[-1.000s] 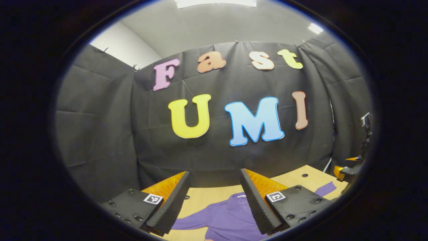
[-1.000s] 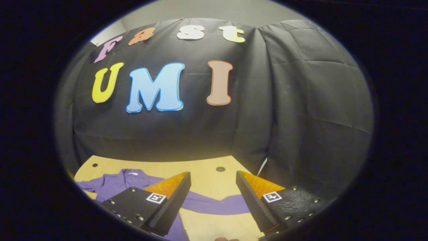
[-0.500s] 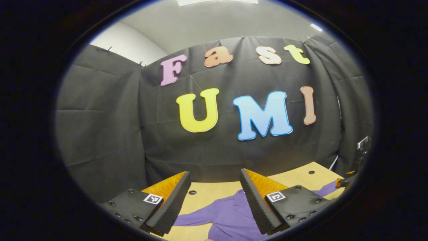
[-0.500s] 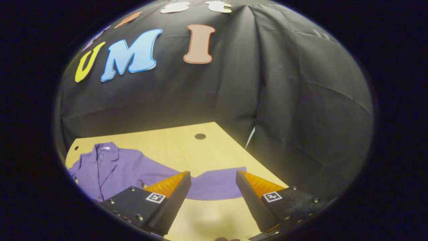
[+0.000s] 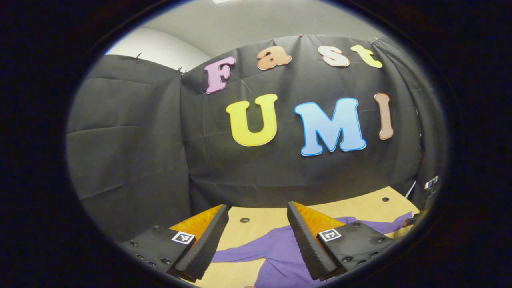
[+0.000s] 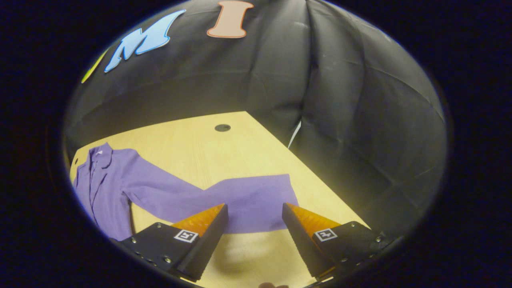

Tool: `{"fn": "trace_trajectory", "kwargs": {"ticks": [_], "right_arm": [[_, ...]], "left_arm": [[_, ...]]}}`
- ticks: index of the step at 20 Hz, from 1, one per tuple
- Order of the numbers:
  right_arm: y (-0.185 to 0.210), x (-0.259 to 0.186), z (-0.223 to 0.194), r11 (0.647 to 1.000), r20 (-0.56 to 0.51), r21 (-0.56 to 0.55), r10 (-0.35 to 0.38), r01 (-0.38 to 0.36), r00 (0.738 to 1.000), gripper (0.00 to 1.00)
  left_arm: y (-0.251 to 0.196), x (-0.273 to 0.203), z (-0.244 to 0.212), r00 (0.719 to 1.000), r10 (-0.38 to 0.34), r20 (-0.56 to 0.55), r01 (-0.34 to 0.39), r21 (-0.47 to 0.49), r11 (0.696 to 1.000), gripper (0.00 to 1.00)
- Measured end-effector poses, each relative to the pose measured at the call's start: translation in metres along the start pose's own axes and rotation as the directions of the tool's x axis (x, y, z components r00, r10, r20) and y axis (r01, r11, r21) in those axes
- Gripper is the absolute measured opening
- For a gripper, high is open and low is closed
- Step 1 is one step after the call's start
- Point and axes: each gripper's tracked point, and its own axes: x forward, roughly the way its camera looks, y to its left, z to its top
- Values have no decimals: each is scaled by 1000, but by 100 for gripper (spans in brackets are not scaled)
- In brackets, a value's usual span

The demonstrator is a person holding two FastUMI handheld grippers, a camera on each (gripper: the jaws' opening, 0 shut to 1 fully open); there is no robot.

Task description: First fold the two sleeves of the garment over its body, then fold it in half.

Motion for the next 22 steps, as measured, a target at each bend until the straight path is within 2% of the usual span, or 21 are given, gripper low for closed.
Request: {"fn": "trace_trajectory", "kwargs": {"ticks": [8, 9, 11, 13, 14, 15, 16, 18, 20, 22], "right_arm": [[8, 29, -38, 998, -106, -53, 25, -31, 994, 91], [8, 31, -39, 998, -91, -50, 29, -33, 995, 95], [15, 29, -39, 997, -100, -9, 76, -78, 992, 91], [25, 34, -42, 994, -121, 46, 101, -96, 988, 76], [25, 36, -42, 993, -120, 54, 112, -107, 986, 73], [27, 33, -43, 994, -125, 45, 108, -104, 986, 58], [32, 31, -40, 992, -124, 42, 127, -122, 984, 55], [39, 36, -40, 995, -141, 32, 96, -93, 985, 22], [37, 31, -32, 996, -143, 47, 80, -74, 987, 22], [38, 34, -37, 998, -166, 44, 57, -50, 984, 3]], "left_arm": [[4, 3, -11, 998, 54, -18, -54, 11, 998, 97], [4, 3, -11, 998, 56, -18, -55, 13, 998, 97], [3, 2, -12, 998, 54, -18, -54, 10, 999, 97], [3, 2, -14, 999, 49, -20, -49, 8, 999, 98], [3, 2, -16, 999, 46, -21, -46, 8, 999, 97], [2, 2, -16, 999, 43, -20, -43, 7, 999, 97], [2, 2, -16, 999, 39, -21, -39, 7, 999, 97], [3, 1, -17, 999, 37, -23, -37, 10, 999, 98], [3, 1, -15, 999, 40, -19, -40, 8, 999, 98], [5, 1, -16, 999, 46, -20, -46, 13, 999, 98]]}}
